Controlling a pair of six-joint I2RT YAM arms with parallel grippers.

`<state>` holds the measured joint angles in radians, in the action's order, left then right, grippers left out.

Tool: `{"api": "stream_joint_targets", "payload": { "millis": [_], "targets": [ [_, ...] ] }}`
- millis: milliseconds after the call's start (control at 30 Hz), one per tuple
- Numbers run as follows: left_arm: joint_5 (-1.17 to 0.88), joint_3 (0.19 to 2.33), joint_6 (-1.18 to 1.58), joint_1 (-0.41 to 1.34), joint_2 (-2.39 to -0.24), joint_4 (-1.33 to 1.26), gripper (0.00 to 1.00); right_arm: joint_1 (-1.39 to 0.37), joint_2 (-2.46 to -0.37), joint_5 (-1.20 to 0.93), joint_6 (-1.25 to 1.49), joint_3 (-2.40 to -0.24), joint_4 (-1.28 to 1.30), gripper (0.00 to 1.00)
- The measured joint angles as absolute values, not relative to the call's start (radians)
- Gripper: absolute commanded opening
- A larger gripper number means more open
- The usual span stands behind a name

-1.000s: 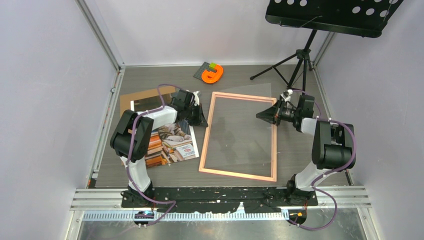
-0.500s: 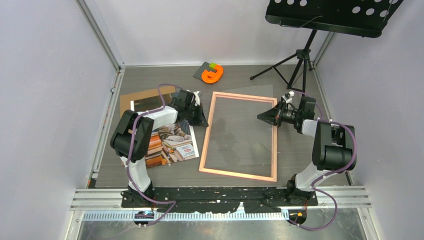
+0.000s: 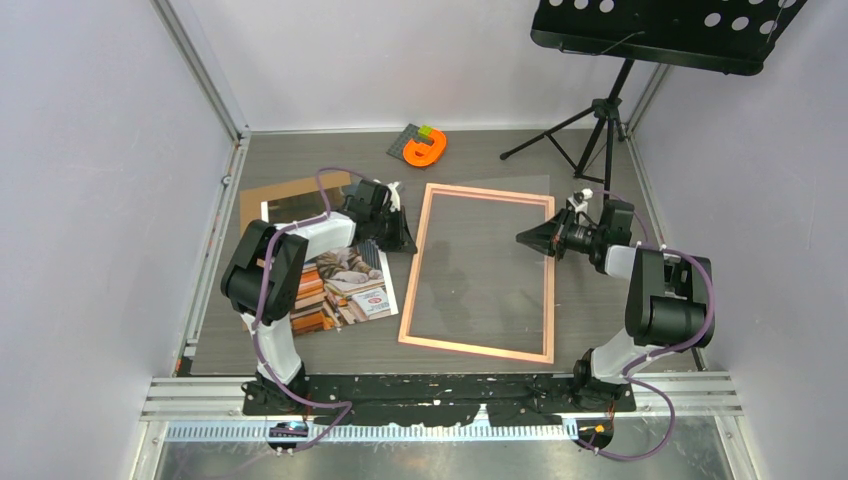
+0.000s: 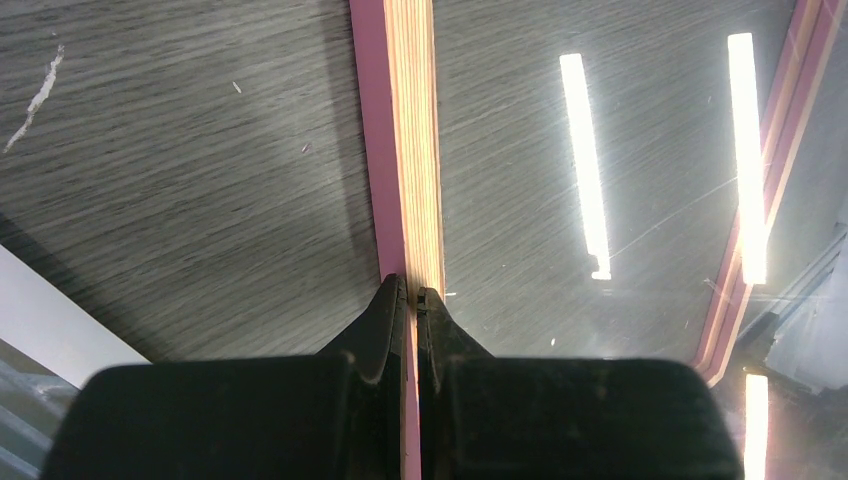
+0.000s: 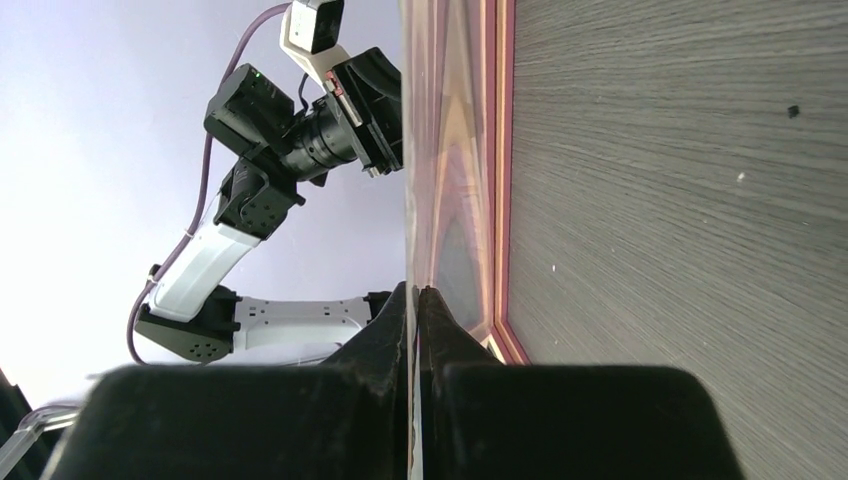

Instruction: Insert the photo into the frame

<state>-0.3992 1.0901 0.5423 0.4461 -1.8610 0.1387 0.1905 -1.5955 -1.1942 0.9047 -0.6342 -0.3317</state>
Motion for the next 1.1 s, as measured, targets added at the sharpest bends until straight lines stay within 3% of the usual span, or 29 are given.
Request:
{"api": "stream_joint_targets", "payload": {
  "millis": [1100],
  "targets": [
    [-0.392, 1.091, 0.542, 0.450, -1.860, 0.139, 0.00, 0.205, -1.561, -1.099, 0.917, -0.530, -0.442, 0.05]
  ]
}}
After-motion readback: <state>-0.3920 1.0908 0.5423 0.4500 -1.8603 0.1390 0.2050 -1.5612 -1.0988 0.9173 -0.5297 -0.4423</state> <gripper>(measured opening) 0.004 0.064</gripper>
